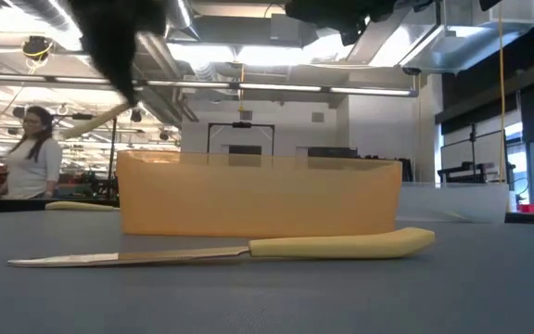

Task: Sort silverware by color (type)
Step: Put the yellow knife into the orange bin, then put the gold spoon into the green bin

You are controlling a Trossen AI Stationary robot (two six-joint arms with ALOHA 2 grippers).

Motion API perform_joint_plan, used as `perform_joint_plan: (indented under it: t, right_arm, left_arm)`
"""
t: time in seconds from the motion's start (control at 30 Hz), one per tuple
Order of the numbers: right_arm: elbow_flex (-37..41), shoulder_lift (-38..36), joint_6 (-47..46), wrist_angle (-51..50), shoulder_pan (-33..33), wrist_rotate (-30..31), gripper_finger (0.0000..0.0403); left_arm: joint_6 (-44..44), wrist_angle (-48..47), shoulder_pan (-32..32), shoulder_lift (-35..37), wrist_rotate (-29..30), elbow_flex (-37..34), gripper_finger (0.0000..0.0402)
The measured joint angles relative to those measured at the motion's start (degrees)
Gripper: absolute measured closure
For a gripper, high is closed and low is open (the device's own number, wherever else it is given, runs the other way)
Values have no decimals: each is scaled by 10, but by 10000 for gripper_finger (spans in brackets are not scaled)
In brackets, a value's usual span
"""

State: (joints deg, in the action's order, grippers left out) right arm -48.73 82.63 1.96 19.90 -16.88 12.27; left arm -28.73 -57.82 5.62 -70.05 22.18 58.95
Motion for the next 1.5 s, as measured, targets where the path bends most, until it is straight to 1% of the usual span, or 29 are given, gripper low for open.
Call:
perform_joint_plan:
  t: [0.1, 0.17, 0.27, 0.33, 0.4, 0.6, 0.73, 0.83, 0.97, 1.03, 1.2, 1.27, 1.33, 1.43, 1.5]
  right_arm:
    - [0, 0, -2, 0, 0, -8, 270]
    - [0, -7, -3, -4, -7, -35, 270]
    - [0, -37, -4, -4, -31, -58, 270]
    - [0, -62, -2, -25, -53, -58, 270]
    - [0, -85, -5, -44, -72, -54, 270]
    - [0, -144, -82, -147, -115, -49, 270]
    - [0, -150, -110, -216, -125, -52, 270]
    - [0, -144, -123, -257, -124, -48, 270]
    - [0, -128, -125, -281, -123, -13, 270]
    - [0, -122, -125, -279, -123, 3, 270]
    - [0, -125, -126, -283, -123, 51, 263]
    - [0, -132, -131, -296, -123, 41, 258]
    - [-9, -138, -158, -332, -124, 13, 255]
    - [-24, -138, -225, -407, -129, -28, 254]
    - [-26, -138, -262, -449, -146, -36, 254]
  left_arm:
    - [43, 124, 24, -3, 31, -6, 358]
    - [80, 209, 42, -6, 43, -21, 358]
    - [136, 330, 61, -24, 40, -50, 358]
    - [162, 399, 69, -43, 34, -67, 358]
    - [178, 445, 77, -68, 32, -80, 358]
    - [188, 485, 83, -162, 27, -83, 357]
    - [188, 494, 83, -206, 4, -82, 357]
    - [188, 506, 83, -224, -12, -82, 357]
    - [183, 517, 81, -227, -34, -82, 356]
    - [176, 515, 78, -227, -39, -82, 348]
    - [169, 515, 61, -227, -73, -82, 301]
    - [168, 506, 57, -222, -101, -82, 284]
    - [164, 510, 63, -210, -109, -82, 273]
    - [155, 515, 94, -187, -72, -82, 269]
    - [150, 520, 119, -178, -35, -82, 268]
